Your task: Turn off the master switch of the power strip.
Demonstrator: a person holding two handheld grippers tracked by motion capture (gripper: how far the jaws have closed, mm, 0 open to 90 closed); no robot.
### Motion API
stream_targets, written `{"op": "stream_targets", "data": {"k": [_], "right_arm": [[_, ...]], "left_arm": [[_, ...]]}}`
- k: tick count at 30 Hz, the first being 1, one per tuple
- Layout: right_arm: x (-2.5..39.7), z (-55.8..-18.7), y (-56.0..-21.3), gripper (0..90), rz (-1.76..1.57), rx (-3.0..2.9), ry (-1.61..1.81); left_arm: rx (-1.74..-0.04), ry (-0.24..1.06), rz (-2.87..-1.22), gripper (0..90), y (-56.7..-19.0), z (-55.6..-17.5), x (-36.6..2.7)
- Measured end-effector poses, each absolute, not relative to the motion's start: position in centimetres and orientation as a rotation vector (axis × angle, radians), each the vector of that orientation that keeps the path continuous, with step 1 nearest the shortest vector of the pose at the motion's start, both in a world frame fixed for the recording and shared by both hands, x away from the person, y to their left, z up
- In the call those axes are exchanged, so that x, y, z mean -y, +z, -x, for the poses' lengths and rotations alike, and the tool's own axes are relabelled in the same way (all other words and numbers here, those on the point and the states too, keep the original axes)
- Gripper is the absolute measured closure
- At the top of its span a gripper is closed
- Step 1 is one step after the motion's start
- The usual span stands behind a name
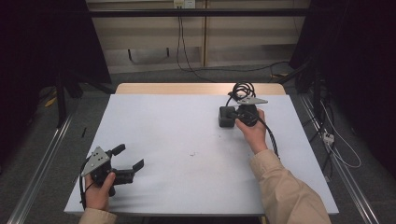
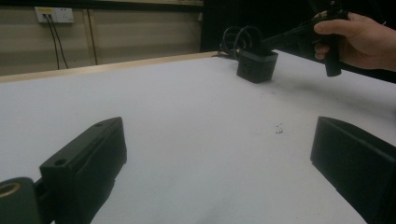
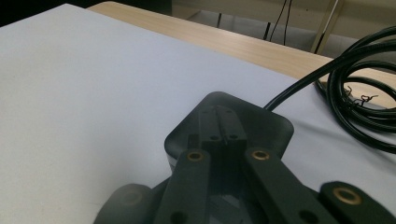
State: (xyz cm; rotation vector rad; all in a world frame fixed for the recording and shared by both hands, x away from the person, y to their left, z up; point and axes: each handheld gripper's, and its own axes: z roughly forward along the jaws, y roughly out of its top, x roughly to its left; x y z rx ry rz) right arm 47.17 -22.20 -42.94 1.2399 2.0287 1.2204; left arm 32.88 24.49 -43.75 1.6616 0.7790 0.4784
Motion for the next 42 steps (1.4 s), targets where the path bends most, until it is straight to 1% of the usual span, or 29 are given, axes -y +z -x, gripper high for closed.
{"op": "stream_targets", "data": {"k": [42], "right_arm": [[22.68, -47.46, -42.94, 90.0, -1.231, -2.036, 1.230]], "left_arm": [[-0.779, 0.475, -1.658, 3.3, -43.73, -32.77, -24.49]]}}
